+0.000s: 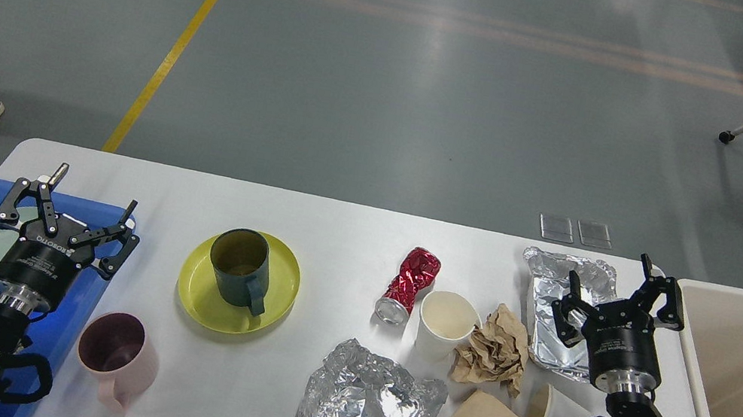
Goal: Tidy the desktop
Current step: 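Raise the left gripper up and away from the blue tray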
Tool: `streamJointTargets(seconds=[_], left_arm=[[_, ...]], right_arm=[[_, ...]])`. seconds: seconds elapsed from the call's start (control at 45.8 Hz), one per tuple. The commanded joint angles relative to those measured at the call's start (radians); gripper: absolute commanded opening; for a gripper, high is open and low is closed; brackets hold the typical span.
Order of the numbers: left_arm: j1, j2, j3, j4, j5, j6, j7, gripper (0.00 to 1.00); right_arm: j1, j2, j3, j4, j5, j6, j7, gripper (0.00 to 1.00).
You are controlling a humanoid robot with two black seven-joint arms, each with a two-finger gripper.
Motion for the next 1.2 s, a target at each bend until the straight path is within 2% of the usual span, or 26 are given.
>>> streamJointTargets(seconds=[0.0,0.524,0.721,0.83,0.896,1.005,1.18], left_arm=[[0.002,0.005,0.001,0.0,-0.001,0.004,-0.003,0.96],[-0.011,0.017,0.001,0.009,-0.001,0.004,-0.003,0.96],[-0.054,0.138,0.065,0.031,-0.004,0.015,-0.016,0.96],[-0.148,0.186,0.177,0.09,-0.004,0.044,-0.02,0.96],[-0.22,0.23,0.289,0.147,-0.004,0.055,-0.02,0.96],[-0.353,0.327,0.554,0.204,-0.004,0.043,-0.015,0.96],[-0.622,0.45,0.988,0.202,0.0,0.03,-0.006,0.96]], right_arm=[[0.0,0.0,0.0,0.0,0.001,0.0,0.0,1.0],[0.0,0.0,0.0,-0.001,-0.001,0.0,0.0,1.0],[0.0,0.0,0.0,-0.001,-0.001,0.0,0.0,1.0],[0.0,0.0,0.0,-0.001,-0.001,0.0,0.0,1.0],[0.0,0.0,0.0,-0.001,-0.001,0.0,0.0,1.0],[0.0,0.0,0.0,-0.001,0.001,0.0,0.0,1.0],[0.0,0.0,0.0,0.0,-0.001,0.0,0.0,1.0]])
